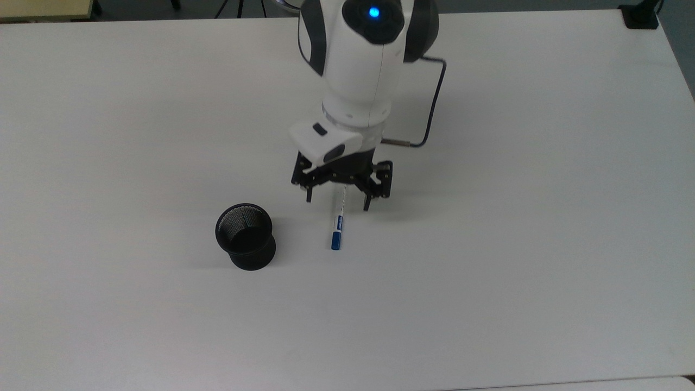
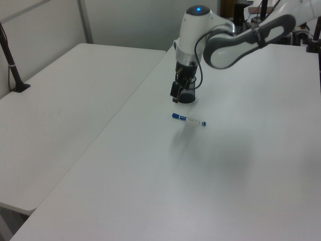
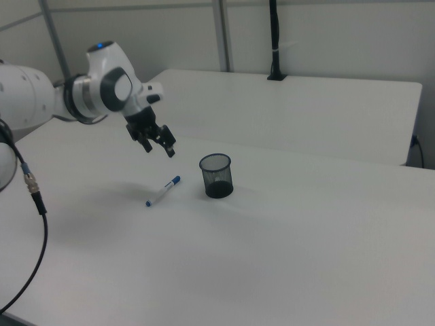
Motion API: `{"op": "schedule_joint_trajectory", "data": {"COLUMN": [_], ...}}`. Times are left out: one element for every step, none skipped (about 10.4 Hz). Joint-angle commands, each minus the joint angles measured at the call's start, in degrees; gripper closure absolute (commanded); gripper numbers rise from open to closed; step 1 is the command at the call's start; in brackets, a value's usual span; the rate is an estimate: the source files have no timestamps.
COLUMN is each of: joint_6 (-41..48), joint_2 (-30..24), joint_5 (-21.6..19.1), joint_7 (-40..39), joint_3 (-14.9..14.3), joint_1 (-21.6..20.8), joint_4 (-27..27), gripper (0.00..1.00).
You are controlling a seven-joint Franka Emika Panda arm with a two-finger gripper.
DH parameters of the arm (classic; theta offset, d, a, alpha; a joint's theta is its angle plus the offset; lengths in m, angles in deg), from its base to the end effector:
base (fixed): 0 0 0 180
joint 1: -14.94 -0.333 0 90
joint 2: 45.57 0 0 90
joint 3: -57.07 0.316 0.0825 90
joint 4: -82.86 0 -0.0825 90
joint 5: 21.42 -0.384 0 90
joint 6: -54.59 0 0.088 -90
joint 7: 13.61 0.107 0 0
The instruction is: Remove the marker
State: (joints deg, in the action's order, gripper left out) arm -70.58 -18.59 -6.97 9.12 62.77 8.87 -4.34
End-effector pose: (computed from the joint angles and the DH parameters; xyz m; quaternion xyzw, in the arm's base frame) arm 0.6972 0.1246 0.4089 0.9906 -0.0401 0.1185 0.0549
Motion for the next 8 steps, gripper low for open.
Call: {"op": "schedule_joint_trajectory", "data": {"joint_6": [13.0,17.3,20.8,25.1,30.1,31.9,31.5,31.3], "joint_2": [-9.0,-11.1,-13.4,-15.4,-17.4,-19.8,-22.7,-24.2], "joint_5": [-0.9,-1.5,-3.8,-6.3,-7.8,-7.9,-7.9,-7.9], "joint_7": [-3.5,-4.3,-5.8,-9.3,-12.2,-12.8,-13.1,-13.1], "joint_3": [-0.8,-0.7,-0.8,-0.9,-1.0,-1.5,-1.9,-2.0], "joint_1": [-1.2,-1.2,-1.1,-0.6,-0.4,0.1,0.2,0.3], "joint_4": [-2.0,-2.2,-2.3,-2.3,-2.3,-3.4,-6.2,-7.4], "gripper": [0.00,0.00,0.00,0.00,0.00,0.00,0.00,0.00]}}
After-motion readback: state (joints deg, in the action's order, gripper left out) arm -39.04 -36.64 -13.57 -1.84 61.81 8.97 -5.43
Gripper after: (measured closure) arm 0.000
